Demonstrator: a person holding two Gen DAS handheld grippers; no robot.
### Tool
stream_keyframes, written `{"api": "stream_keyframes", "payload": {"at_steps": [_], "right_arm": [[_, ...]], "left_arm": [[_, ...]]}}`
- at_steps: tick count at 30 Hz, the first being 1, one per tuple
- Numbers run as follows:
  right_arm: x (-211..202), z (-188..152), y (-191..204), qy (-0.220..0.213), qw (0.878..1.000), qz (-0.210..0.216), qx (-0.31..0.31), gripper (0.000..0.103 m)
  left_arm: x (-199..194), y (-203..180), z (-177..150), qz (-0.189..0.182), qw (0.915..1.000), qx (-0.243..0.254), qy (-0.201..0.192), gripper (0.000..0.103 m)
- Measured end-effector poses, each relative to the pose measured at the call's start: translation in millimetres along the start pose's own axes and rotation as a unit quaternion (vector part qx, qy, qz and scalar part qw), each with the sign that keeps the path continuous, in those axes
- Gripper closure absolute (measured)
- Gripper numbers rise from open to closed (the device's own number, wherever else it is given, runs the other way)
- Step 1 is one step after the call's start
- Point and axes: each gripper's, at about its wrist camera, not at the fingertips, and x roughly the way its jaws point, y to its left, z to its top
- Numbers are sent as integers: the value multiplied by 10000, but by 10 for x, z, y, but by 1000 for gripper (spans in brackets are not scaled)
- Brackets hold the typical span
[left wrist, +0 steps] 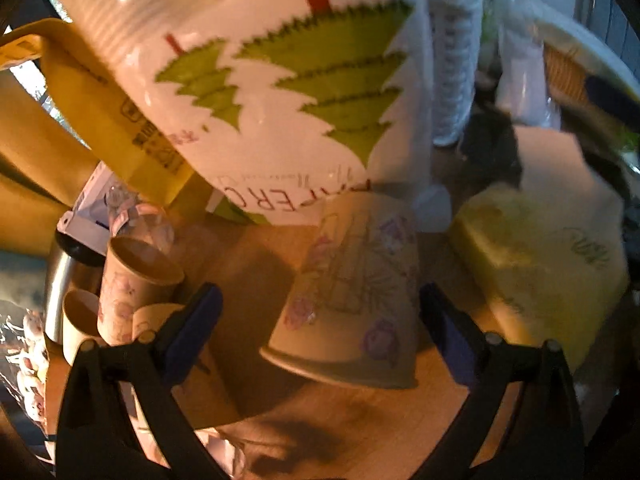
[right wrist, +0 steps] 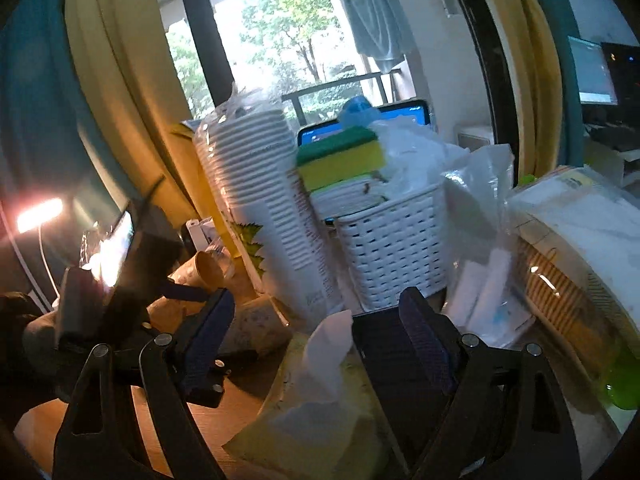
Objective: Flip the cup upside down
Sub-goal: 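Move the left tool to the upside-down floral paper cup and close on it, then lift the floral cup with the left tool while the right tool grasps its base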
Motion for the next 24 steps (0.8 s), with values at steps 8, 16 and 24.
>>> {"api": "stream_keyframes", "payload": {"at_steps": [8,16,24], "right_arm": [[-127,-15,82,-100,9999,-17,-117,16],[-352,-28,399,-98,9989,339,-310,16],[-579,-226,1028,295,9896,1318,-493,16]], "left_arm": [[-28,-134,-82,-204,9997,154,-44,35],[-685,-114,-542,-334,9953,-287,-861,36],[-1490,-135,-1513,-583,9733,-1130,-1909,36]]}}
